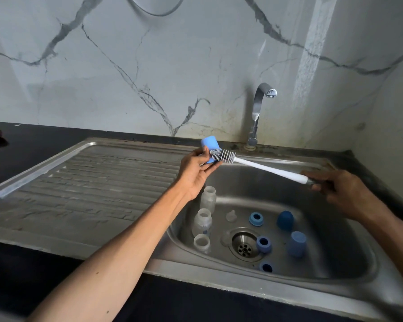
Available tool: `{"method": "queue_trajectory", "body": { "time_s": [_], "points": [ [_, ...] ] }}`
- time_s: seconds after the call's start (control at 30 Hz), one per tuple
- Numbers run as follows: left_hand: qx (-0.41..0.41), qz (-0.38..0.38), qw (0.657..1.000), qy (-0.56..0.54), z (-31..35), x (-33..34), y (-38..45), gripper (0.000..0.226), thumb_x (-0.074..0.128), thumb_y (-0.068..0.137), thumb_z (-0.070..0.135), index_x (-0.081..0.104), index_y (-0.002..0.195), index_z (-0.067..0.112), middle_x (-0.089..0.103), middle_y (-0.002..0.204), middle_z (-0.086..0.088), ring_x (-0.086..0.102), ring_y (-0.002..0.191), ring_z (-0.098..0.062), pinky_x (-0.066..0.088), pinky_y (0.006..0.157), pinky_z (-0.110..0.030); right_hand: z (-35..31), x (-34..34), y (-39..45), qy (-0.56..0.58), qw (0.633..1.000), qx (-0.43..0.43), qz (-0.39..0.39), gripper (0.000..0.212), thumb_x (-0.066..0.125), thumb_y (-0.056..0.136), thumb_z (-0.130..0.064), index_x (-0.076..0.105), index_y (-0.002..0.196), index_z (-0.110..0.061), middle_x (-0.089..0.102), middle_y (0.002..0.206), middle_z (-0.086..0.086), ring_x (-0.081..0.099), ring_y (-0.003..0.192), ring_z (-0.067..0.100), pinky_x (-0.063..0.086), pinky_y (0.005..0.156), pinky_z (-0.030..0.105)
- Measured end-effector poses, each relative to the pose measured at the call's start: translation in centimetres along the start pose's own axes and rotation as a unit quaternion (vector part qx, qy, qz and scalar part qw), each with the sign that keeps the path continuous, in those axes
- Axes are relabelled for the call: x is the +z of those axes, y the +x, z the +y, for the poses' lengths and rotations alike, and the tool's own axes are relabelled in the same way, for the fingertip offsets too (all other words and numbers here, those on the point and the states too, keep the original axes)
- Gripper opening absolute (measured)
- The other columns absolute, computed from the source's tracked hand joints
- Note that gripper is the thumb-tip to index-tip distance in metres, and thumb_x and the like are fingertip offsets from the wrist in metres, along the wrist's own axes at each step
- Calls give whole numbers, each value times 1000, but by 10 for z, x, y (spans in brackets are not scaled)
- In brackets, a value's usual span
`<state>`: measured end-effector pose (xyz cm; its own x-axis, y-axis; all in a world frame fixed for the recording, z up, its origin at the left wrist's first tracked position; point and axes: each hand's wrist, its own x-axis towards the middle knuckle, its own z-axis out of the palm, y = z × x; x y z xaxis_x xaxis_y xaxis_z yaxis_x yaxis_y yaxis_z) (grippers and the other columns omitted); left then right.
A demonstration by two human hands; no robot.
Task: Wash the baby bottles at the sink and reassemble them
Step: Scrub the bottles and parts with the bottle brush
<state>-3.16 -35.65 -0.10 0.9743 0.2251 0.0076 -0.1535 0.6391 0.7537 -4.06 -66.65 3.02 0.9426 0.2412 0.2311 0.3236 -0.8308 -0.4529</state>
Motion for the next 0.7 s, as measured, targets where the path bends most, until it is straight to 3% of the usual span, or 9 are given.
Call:
{"method": "queue_trajectory", "body": {
  "time_s": [0.2,0.33,0.4,0.5,0.57,0.63,0.7],
  "points": [
    [21,-3,998,67,-1,-8,4,7,59,97,4,62,102,1,70,103,-17,71,92,-27,59,90,-39,7,-4,0,-6,1000,16,4,36,60,93,-6,63,127,-16,63,119,17,54,85,21,39,70,26],
    [13,-28,996,88,-10,-4,1,8,58,98,4,58,105,1,70,104,-20,72,95,-36,57,94,-43,9,1,3,5,999,32,19,34,58,95,-10,62,128,-13,61,102,14,51,75,18,37,60,23],
    [15,-32,993,111,-14,-4,1,9,59,97,1,57,105,1,69,106,-20,70,102,-41,56,95,-46,9,5,4,15,999,35,31,33,58,95,-11,62,128,-12,61,103,13,54,81,22,39,66,26],
    [18,-51,984,169,-21,-4,2,23,61,95,-1,56,118,0,64,122,-24,65,112,-42,55,97,-46,10,3,5,17,998,32,51,38,58,95,-13,60,133,-17,62,123,17,59,108,33,40,79,29],
    [26,-73,976,204,-27,-1,-1,31,60,96,0,55,127,2,63,126,-22,65,114,-39,55,97,-44,12,0,6,26,998,30,46,39,58,95,-12,59,134,-19,61,128,16,58,114,32,40,81,28],
    [64,-88,939,327,-33,2,-7,36,64,95,9,56,130,9,66,124,-13,67,113,-31,57,91,-34,18,0,7,19,998,25,48,39,58,95,-11,60,133,-19,62,126,16,59,113,32,40,83,27],
    [86,-118,873,465,-40,5,-17,37,69,92,17,57,128,15,69,117,-2,68,106,-19,55,81,-21,22,2,8,1,999,24,49,37,59,94,-13,62,131,-20,65,122,14,60,109,31,42,84,29]
  ]
}}
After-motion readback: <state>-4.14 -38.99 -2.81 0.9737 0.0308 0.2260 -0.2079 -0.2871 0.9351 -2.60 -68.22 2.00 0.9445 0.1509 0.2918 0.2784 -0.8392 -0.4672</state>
